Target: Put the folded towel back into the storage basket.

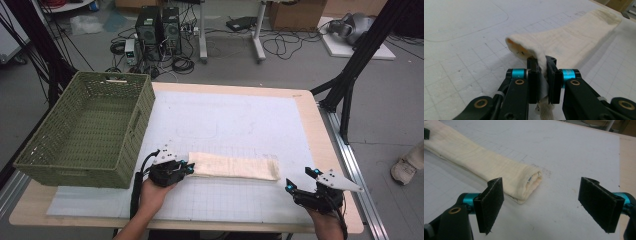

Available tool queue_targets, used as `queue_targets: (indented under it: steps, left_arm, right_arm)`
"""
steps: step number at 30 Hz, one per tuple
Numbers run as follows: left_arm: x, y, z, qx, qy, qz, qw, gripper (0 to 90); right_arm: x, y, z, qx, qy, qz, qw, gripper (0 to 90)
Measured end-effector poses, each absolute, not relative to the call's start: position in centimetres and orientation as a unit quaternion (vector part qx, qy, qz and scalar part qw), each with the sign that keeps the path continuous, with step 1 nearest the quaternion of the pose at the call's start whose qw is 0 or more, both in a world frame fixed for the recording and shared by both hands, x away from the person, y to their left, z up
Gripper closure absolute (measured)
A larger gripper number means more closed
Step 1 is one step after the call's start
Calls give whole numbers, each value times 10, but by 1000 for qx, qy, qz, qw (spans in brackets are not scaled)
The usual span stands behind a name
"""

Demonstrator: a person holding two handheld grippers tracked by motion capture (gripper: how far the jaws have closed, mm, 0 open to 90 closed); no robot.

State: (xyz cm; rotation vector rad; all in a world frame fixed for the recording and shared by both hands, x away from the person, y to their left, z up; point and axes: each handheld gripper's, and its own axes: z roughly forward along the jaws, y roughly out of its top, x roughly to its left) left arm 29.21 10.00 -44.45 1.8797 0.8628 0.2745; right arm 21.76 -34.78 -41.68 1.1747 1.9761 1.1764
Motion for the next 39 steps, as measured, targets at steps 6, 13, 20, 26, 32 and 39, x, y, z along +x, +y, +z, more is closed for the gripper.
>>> queue_targets:
  steps: [6,13,20,26,32,39]
  left_arm:
    - [292,101,-446,780,357,113,501,818]
    - [291,101,-447,783,355,117,496,818]
    - [291,102,-446,782,355,122,497,819]
    - [290,101,-447,787,353,125,491,819]
    - [289,100,-447,794,348,138,479,818]
    - [289,98,-450,801,345,143,468,820]
  right_arm:
    - [227,-333,-419,427,733,447,285,325]
    - [245,-316,-434,432,752,424,262,368]
    - [261,-308,-447,449,767,391,237,419]
    - [267,-306,-451,468,773,373,212,472]
    - [268,-307,-451,485,764,386,177,628]
    - [268,-304,-451,489,763,394,153,806]
